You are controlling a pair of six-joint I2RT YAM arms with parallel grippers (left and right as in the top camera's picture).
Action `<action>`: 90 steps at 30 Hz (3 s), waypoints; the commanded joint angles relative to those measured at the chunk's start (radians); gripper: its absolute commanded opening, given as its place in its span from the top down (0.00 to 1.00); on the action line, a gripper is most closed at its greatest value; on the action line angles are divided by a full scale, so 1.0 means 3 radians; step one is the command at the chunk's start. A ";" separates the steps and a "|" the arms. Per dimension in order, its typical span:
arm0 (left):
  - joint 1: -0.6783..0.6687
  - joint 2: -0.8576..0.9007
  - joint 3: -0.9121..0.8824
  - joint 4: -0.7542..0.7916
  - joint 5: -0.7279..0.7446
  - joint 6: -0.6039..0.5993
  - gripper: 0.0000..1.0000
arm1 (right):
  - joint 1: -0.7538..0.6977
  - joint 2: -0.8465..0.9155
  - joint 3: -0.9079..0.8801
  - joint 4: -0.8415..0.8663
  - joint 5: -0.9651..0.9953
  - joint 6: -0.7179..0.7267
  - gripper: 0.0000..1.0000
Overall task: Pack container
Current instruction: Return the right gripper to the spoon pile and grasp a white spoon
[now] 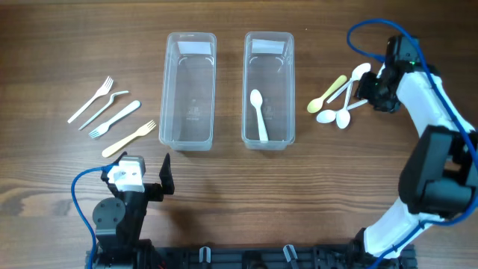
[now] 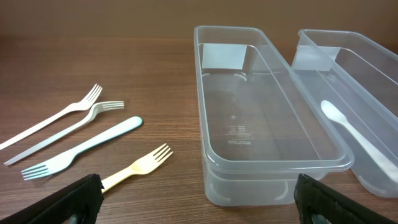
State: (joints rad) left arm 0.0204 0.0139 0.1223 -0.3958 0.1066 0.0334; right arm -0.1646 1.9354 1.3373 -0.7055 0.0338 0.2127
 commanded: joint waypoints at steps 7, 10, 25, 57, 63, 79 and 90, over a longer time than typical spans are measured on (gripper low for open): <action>-0.0013 -0.0024 -0.0015 0.0014 0.0055 0.0064 0.00 | 0.0244 0.0429 -0.0014 -0.0015 -0.0202 -0.0357 0.35; -0.0013 -0.0024 -0.0015 0.0014 0.0053 0.0064 0.00 | 0.0290 0.0439 -0.0014 -0.0014 -0.0196 -0.0289 0.31; -0.0013 -0.0024 -0.0015 0.0014 0.0055 0.0064 0.00 | 0.0290 0.0196 0.0011 -0.0116 0.0086 0.0024 0.32; -0.0013 -0.0024 -0.0015 0.0014 0.0053 0.0064 0.00 | 0.0290 -0.0177 -0.0014 0.0264 -0.0328 0.0248 0.59; -0.0013 -0.0024 -0.0015 0.0014 0.0053 0.0064 0.00 | 0.0306 -0.0022 -0.0014 0.0347 -0.0345 0.0244 0.56; -0.0013 -0.0024 -0.0015 0.0014 0.0053 0.0064 0.00 | 0.0544 0.0403 -0.0014 0.0342 -0.0360 0.0132 0.48; -0.0013 -0.0024 -0.0015 0.0014 0.0053 0.0064 0.00 | 0.0544 0.0403 -0.0014 0.0215 -0.0237 0.0178 0.65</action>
State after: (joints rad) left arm 0.0204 0.0139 0.1223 -0.3958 0.1066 0.0334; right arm -0.0025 2.0331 1.3357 -0.6209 -0.0666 0.2607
